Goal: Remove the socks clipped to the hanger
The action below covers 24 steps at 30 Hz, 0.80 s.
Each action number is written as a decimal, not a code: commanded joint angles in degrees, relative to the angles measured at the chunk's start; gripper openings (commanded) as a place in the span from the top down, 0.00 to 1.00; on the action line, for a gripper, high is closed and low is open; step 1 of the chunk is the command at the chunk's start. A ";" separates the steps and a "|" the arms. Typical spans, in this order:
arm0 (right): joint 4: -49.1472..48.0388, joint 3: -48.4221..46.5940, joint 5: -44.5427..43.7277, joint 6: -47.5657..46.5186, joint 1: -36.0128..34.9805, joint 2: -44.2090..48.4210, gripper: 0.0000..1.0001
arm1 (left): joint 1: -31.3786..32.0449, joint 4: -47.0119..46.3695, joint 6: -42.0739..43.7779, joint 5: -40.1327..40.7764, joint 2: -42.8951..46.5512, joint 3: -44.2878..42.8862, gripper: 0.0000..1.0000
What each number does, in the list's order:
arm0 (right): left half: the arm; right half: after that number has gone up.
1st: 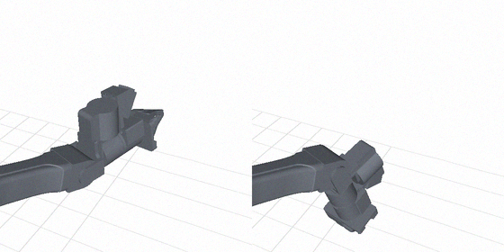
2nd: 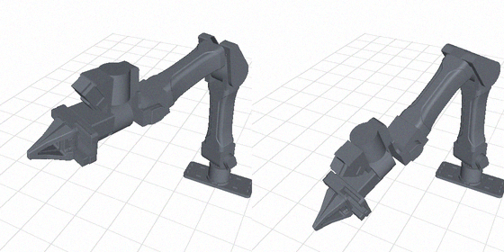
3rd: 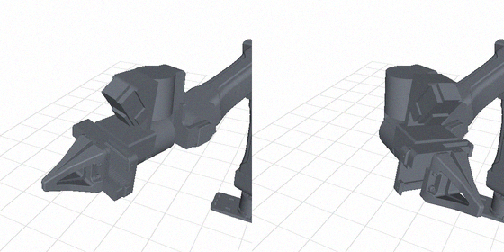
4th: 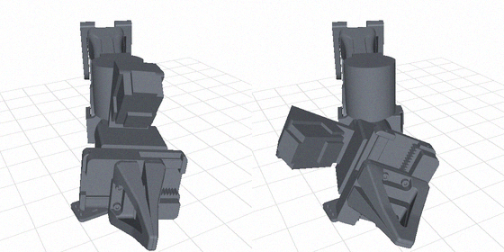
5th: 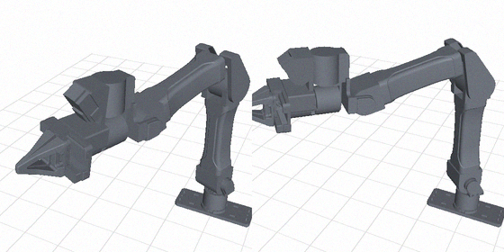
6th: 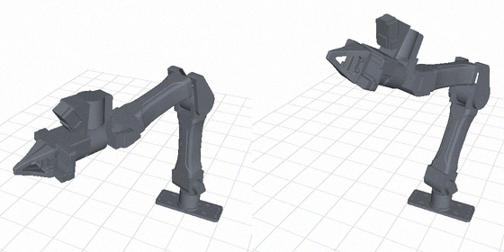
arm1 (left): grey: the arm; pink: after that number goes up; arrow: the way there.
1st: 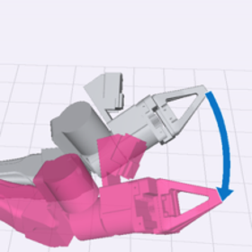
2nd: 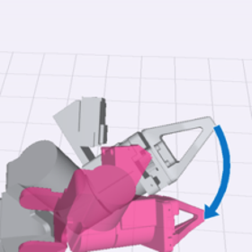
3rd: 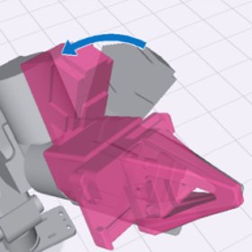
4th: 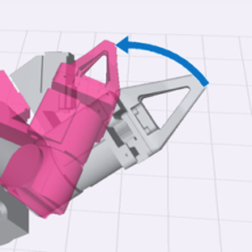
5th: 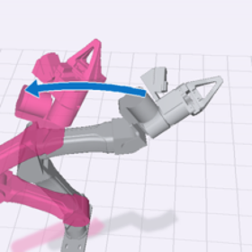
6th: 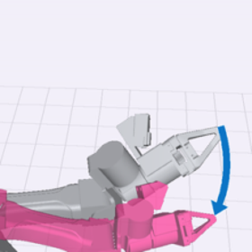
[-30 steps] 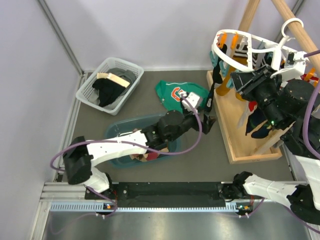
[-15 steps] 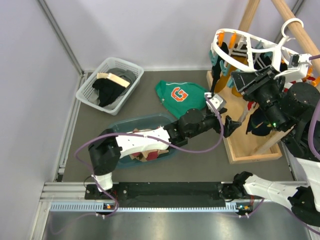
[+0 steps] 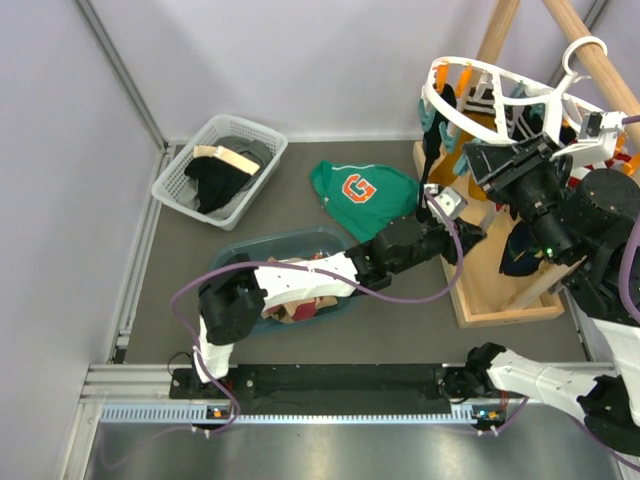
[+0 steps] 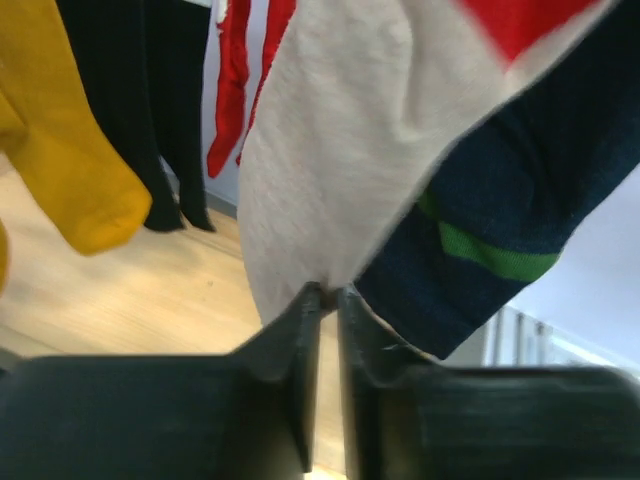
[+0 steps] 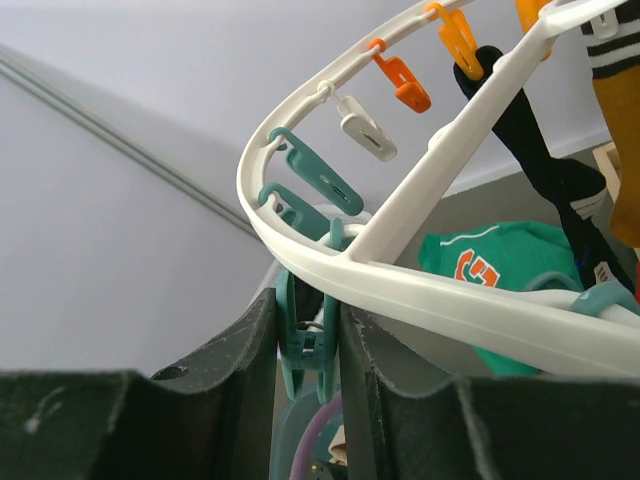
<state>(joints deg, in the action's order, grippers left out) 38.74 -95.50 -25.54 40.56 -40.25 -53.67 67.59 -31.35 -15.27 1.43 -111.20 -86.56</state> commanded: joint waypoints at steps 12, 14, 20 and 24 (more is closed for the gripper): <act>10.55 -3.80 -3.72 -6.97 -0.09 3.75 0.57 | 0.26 -5.30 0.50 3.57 11.95 11.59 1.00; 14.84 -5.73 -4.60 -8.20 -0.09 3.05 0.52 | 0.43 -4.60 1.11 4.54 13.45 13.25 1.00; 26.28 -15.84 -6.54 -12.34 -0.09 -0.03 0.45 | 2.63 -2.84 5.42 9.38 18.73 17.12 1.00; 29.36 -18.74 -6.98 -13.48 -0.09 -0.38 0.44 | 3.95 -2.22 6.56 11.31 20.67 18.45 1.00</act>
<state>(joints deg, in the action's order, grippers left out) 62.00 -111.07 -30.63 29.91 -40.27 -52.84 70.22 -32.56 -11.42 9.52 -93.93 -69.65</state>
